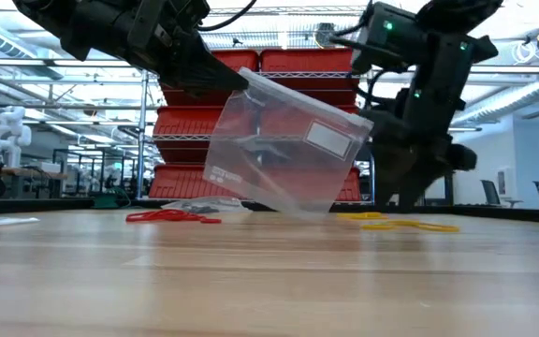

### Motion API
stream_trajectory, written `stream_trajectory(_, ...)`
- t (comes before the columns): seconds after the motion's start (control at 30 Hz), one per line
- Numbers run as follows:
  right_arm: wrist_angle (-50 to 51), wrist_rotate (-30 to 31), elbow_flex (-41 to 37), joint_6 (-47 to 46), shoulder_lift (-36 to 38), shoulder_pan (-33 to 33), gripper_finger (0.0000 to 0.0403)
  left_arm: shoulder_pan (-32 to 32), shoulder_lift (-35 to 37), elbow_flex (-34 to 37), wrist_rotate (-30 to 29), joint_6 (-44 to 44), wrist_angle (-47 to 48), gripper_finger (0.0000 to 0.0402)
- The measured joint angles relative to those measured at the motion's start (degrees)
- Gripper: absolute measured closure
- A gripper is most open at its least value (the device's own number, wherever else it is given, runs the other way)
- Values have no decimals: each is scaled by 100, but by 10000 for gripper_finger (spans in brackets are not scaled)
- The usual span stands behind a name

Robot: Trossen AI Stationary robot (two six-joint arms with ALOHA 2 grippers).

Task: Sort rubber bands
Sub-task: Put the yellow rubber band into the bottom right transparent zip bag

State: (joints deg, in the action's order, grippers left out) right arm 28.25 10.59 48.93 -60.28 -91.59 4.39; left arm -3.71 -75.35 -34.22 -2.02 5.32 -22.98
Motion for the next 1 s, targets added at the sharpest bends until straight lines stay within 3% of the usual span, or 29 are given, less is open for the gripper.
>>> stream_trajectory(0.33,-243,386,181,1083,-144,23,191,-1,0,0,0,1,4,400)
stream_trajectory(0.43,-589,260,181,1339,-488,43,233,0,0,0,0,2,8,400)
stream_trajectory(0.67,-729,240,231,1507,-1021,222,382,0,0,0,0,4,-1,400)
stream_trajectory(1.0,631,-323,490,1845,-116,519,399,20,0,0,0,-2,18,400)
